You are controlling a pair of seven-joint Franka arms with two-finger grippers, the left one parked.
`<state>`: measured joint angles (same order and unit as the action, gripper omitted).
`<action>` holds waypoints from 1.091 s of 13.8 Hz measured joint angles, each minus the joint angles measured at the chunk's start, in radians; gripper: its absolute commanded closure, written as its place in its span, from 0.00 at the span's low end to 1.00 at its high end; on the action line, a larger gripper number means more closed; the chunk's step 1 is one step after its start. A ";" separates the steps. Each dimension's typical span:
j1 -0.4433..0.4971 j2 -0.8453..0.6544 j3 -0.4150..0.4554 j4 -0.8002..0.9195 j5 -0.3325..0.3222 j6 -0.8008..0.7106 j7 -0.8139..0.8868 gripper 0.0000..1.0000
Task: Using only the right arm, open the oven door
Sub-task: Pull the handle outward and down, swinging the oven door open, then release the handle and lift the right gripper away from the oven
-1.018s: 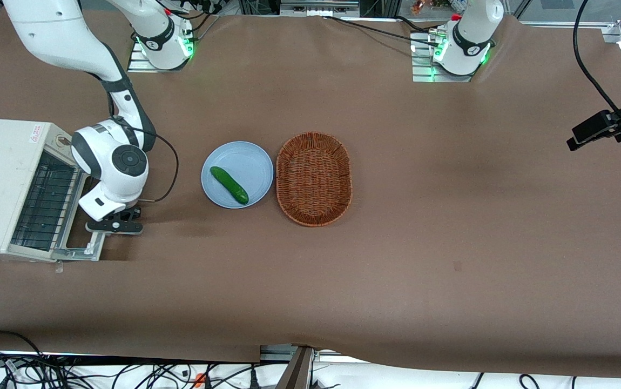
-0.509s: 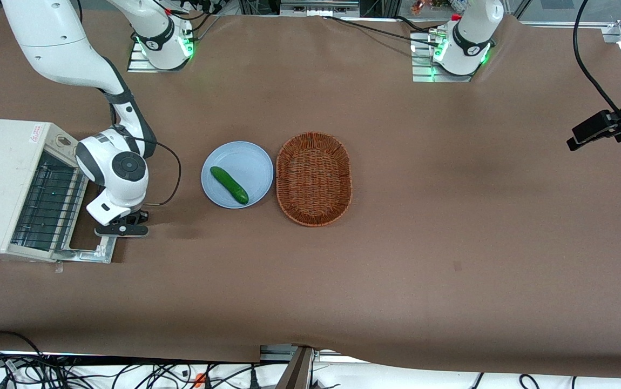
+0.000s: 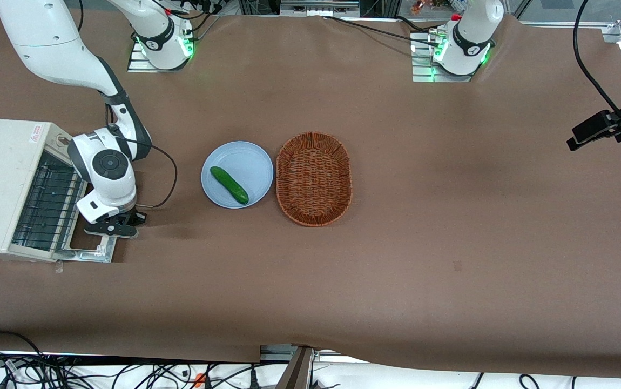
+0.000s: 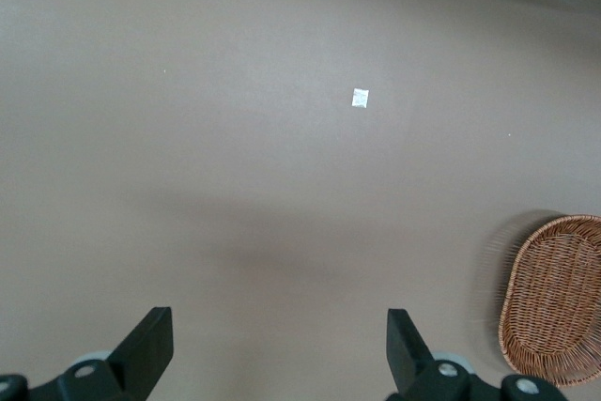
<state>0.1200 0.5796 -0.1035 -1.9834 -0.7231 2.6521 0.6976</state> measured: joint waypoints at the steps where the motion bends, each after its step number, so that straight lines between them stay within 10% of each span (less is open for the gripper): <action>1: 0.000 -0.001 0.011 0.001 0.013 -0.006 -0.001 1.00; 6: 0.003 -0.027 0.135 0.093 0.180 -0.273 -0.007 1.00; 7: 0.004 -0.037 0.155 0.114 0.214 -0.324 -0.010 0.87; 8: 0.004 -0.050 0.169 0.131 0.243 -0.367 -0.020 0.37; 9: 0.005 -0.065 0.175 0.145 0.280 -0.409 -0.048 0.09; 15: -0.002 -0.232 0.174 0.277 0.572 -0.733 -0.288 0.00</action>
<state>0.1183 0.3478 0.0706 -1.7060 -0.1513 1.9191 0.4095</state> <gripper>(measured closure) 0.308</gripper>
